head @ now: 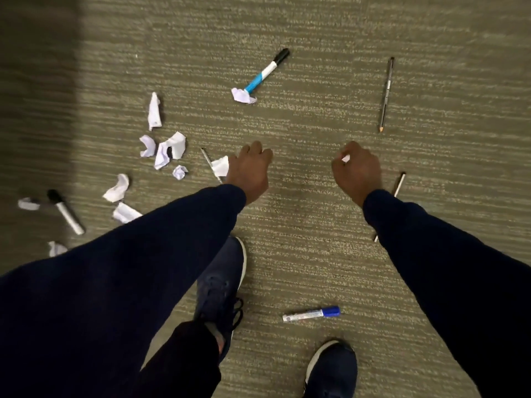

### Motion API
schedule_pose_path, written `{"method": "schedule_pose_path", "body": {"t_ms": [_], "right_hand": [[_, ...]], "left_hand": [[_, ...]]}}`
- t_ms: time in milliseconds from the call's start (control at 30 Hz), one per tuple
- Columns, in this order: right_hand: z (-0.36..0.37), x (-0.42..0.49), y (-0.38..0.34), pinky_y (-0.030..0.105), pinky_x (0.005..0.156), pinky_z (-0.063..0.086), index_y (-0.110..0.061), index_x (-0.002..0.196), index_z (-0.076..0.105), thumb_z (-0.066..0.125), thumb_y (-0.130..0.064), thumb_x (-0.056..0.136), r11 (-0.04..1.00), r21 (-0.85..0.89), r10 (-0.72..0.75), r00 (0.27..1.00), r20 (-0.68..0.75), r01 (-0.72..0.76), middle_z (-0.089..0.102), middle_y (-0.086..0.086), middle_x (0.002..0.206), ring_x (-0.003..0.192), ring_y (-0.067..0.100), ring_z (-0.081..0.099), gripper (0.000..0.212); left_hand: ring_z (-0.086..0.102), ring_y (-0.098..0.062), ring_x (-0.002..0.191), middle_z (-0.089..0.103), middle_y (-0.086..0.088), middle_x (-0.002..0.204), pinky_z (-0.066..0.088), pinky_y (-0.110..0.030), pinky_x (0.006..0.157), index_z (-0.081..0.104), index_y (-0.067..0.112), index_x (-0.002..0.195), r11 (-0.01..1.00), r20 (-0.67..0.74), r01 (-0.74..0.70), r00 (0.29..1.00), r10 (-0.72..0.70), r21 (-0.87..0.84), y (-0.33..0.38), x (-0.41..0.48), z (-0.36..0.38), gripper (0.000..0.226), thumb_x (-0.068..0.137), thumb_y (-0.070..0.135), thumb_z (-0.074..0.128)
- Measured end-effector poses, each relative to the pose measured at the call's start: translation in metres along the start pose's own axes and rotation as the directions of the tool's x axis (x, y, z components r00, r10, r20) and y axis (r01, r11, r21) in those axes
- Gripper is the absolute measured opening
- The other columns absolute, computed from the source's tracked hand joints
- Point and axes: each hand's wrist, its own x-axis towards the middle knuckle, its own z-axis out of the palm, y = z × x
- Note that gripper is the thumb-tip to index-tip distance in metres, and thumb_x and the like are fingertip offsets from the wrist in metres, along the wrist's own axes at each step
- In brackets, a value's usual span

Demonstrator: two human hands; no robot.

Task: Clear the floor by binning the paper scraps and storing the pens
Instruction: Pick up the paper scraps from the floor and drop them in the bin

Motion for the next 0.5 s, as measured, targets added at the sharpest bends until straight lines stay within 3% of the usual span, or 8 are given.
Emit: {"method": "schedule_pose_path", "body": {"t_ms": [100,200,267,400,500], "right_hand": [[0.028,-0.019,-0.044,0.043,0.068,0.054,0.001,0.091,0.061,0.046,-0.017,0.098,0.994,0.041,-0.104,0.988,0.114,0.100,0.068,0.018,0.083,0.074,0.033,0.062,0.025],[0.059,-0.031,-0.084,0.035,0.054,0.036,-0.005,0.069,0.047,0.046,-0.020,0.098,0.980,0.055,-0.199,0.965,0.170,0.192,0.049,0.008,0.061,0.057,0.023,0.043,0.033],[0.078,-0.035,-0.104,0.030,0.053,0.030,-0.008,0.070,0.046,0.050,-0.021,0.095,0.966,0.014,-0.255,0.944,0.209,0.257,0.047,0.005,0.060,0.056,0.021,0.042,0.029],[0.118,-0.028,-0.125,0.030,0.066,0.038,-0.009,0.102,0.062,0.055,-0.019,0.093,0.897,-0.142,-0.358,0.877,0.322,0.419,0.063,0.013,0.099,0.082,0.030,0.060,0.014],[0.142,-0.016,-0.133,0.034,0.074,0.047,-0.019,0.139,0.051,0.057,-0.010,0.093,0.844,-0.198,-0.405,0.834,0.375,0.499,0.051,0.015,0.125,0.094,0.035,0.062,0.048]], "left_hand": [[0.057,-0.037,0.103,0.054,-0.016,0.119,0.049,-0.048,0.080,0.061,0.006,0.114,0.990,-0.036,0.087,0.995,-0.091,-0.109,-0.029,-0.037,0.000,0.026,0.090,0.007,0.051],[0.063,-0.042,0.090,0.056,-0.019,0.117,0.041,-0.040,0.063,0.063,0.005,0.108,0.966,-0.086,0.182,0.976,-0.200,-0.181,-0.064,-0.071,0.005,0.024,0.097,0.019,0.048],[0.064,-0.041,0.089,0.059,-0.017,0.112,0.037,-0.036,0.062,0.064,0.008,0.101,0.947,-0.060,0.276,0.955,-0.289,-0.166,-0.089,-0.083,0.009,0.022,0.094,0.023,0.050],[0.066,-0.039,0.095,0.068,-0.014,0.103,0.039,-0.033,0.069,0.066,0.013,0.097,0.861,-0.020,0.476,0.873,-0.487,-0.177,-0.142,-0.082,0.013,0.022,0.088,0.027,0.052],[0.065,-0.040,0.097,0.063,-0.016,0.114,0.043,-0.038,0.071,0.055,0.014,0.113,0.830,-0.068,0.496,0.847,-0.527,-0.256,-0.172,-0.069,0.016,0.028,0.091,0.031,0.054]]}}
